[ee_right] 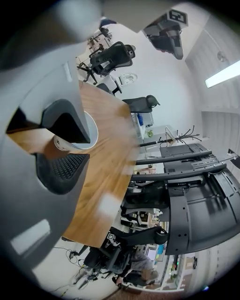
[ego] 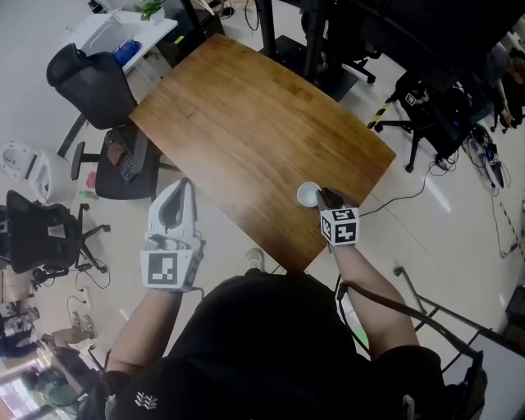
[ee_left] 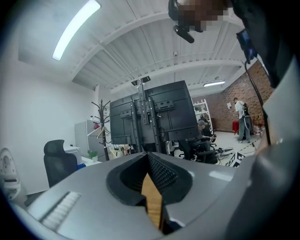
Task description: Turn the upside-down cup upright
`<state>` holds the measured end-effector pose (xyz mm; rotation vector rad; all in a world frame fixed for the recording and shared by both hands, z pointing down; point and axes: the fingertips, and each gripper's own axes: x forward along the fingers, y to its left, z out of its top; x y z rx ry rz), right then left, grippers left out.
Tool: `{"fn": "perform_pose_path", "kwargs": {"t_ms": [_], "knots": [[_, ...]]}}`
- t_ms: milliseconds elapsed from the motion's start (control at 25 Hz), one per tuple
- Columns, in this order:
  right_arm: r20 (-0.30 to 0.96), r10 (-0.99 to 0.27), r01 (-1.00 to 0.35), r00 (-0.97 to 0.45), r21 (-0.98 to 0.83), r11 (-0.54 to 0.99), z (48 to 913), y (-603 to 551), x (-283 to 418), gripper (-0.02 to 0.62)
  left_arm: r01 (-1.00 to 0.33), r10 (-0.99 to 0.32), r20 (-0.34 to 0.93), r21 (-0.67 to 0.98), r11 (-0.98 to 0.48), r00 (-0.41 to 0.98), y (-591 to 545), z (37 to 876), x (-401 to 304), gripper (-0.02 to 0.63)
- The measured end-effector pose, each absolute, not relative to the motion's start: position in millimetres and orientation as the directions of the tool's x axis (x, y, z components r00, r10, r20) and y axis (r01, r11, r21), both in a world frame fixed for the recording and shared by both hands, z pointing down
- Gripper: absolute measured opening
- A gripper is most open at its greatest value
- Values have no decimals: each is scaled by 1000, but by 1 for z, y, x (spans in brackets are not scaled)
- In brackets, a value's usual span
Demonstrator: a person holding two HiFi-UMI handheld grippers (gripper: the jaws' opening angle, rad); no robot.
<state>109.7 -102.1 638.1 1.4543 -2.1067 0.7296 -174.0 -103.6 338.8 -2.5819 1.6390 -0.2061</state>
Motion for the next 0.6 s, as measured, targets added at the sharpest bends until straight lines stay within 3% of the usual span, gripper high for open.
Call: {"fn": "perform_pose_path", "kwargs": {"t_ms": [320, 600], "knots": [[670, -676, -947, -307, -142, 289, 648, -103, 107, 50, -909, -919, 80, -136, -394, 386, -98, 337, -189, 0], [661, -722, -960, -206, 7, 280, 640, -112, 127, 23, -921, -930, 86, -131, -367, 358, -90, 338, -198, 0]]}}
